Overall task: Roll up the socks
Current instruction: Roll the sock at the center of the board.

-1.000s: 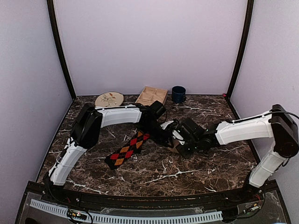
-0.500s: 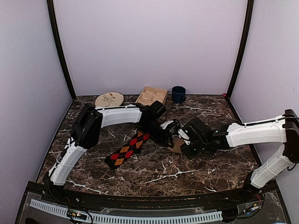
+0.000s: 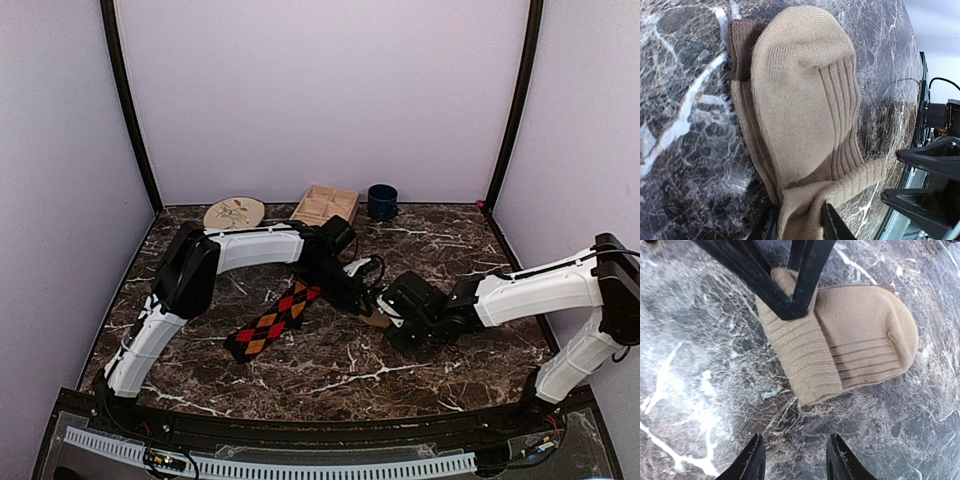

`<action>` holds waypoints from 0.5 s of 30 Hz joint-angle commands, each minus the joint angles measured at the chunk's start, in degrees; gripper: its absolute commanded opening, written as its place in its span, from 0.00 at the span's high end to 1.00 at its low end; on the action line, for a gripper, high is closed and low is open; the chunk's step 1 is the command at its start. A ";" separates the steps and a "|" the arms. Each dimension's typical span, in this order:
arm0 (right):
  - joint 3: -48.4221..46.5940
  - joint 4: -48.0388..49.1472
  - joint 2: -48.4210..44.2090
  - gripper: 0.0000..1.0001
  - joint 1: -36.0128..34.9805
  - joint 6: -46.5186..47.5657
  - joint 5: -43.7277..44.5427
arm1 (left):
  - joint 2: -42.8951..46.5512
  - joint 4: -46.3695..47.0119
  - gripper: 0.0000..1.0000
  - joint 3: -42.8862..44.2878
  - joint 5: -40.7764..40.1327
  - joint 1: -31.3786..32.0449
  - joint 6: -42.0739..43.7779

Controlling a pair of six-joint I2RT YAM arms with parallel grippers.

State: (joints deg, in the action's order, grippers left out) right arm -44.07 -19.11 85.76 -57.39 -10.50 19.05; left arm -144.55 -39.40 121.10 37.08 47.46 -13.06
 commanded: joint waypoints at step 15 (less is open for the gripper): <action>-4.04 3.83 4.82 0.30 -0.36 2.81 3.73 | -6.09 -8.02 0.69 -1.02 -2.64 0.17 0.17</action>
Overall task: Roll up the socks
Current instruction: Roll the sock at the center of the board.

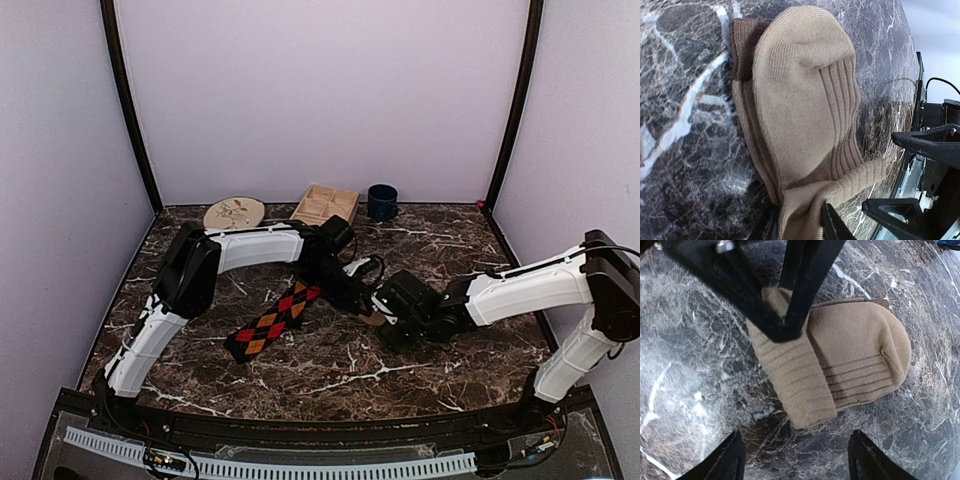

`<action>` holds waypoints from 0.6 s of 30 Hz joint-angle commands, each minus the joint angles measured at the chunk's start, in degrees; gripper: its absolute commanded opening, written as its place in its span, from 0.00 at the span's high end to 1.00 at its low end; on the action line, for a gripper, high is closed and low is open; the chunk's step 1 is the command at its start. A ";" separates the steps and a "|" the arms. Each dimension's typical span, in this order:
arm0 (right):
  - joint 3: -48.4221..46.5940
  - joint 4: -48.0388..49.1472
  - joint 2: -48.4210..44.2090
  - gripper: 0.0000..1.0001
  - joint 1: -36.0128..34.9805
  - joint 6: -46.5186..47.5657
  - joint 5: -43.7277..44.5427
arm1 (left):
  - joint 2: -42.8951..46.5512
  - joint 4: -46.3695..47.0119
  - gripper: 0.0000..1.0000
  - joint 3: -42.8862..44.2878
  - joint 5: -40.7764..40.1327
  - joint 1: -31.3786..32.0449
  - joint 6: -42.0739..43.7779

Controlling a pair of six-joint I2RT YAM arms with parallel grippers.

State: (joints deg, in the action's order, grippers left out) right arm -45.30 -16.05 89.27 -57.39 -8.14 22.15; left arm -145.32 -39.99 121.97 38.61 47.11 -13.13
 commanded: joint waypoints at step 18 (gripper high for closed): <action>-7.17 0.44 7.45 0.37 1.04 2.91 3.75 | -5.56 -8.18 0.70 -1.22 -2.92 0.52 0.73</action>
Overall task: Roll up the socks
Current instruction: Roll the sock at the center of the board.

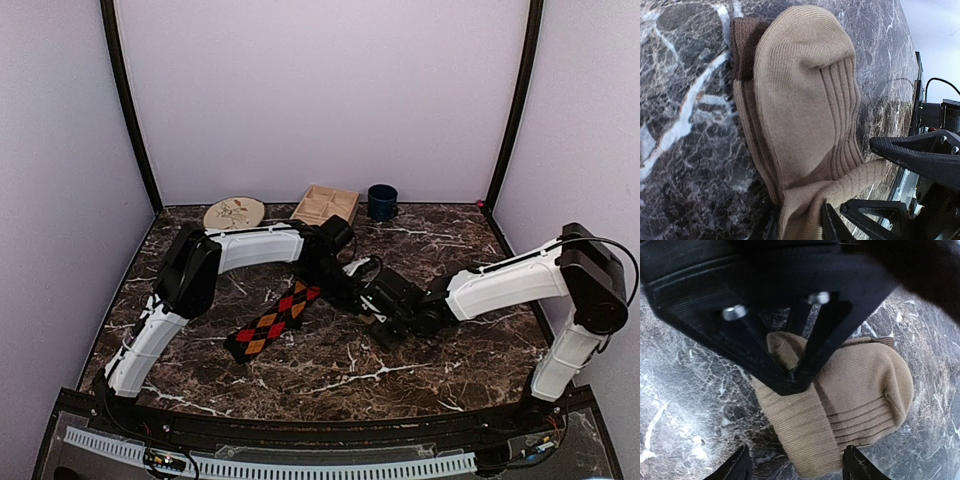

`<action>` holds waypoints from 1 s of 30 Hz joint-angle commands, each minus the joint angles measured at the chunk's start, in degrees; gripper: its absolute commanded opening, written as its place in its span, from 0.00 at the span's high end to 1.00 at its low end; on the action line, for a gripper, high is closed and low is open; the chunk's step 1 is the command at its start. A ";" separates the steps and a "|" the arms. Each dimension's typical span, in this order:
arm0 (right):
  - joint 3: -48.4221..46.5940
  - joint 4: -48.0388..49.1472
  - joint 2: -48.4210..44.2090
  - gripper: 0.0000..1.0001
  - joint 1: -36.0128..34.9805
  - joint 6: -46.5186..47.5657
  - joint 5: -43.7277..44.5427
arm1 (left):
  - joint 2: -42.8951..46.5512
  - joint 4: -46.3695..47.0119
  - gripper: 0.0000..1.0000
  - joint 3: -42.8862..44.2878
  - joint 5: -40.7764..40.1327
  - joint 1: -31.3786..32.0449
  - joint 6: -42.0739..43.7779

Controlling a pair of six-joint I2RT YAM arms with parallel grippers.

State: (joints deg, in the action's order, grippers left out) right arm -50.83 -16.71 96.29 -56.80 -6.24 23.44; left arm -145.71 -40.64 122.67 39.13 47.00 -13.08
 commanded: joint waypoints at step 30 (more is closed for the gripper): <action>-3.20 0.33 6.00 0.82 4.33 0.86 -7.97 | -5.20 -7.52 0.68 -1.60 -2.26 -0.12 0.58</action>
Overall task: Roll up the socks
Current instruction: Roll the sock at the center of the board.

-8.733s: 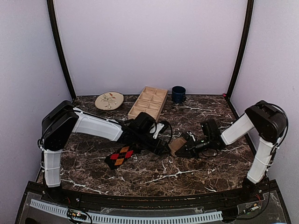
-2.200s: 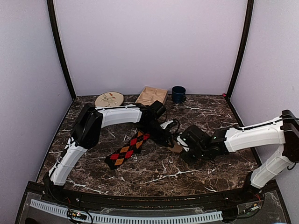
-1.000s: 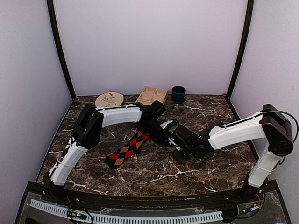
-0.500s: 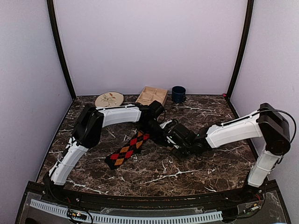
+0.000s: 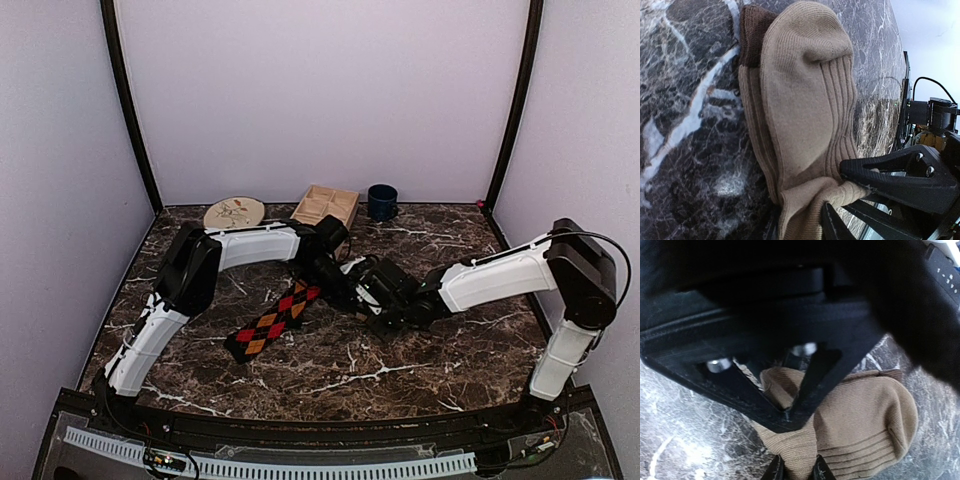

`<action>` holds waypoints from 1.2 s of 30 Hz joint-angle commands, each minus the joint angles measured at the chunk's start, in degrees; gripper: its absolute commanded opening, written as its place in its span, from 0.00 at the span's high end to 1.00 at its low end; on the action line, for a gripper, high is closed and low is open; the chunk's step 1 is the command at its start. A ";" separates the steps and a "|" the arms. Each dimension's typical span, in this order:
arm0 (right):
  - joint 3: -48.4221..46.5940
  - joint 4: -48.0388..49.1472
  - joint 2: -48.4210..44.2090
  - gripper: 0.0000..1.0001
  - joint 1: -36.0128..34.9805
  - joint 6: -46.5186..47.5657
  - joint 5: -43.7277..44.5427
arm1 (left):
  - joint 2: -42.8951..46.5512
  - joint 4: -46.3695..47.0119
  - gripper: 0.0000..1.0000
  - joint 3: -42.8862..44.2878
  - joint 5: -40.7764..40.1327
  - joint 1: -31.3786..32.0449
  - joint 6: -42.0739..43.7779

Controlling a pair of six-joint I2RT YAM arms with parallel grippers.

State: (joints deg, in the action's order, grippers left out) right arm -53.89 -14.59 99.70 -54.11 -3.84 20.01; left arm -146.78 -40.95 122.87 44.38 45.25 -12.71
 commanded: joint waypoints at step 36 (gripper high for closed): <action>14.86 4.65 -12.06 0.84 11.36 -29.03 -27.22 | 2.87 5.21 0.60 -6.86 -12.15 -0.60 -13.16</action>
State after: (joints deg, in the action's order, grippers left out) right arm -42.13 -10.24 90.24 -44.31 -28.56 -2.52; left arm -143.96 -35.35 119.09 39.81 45.21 -25.50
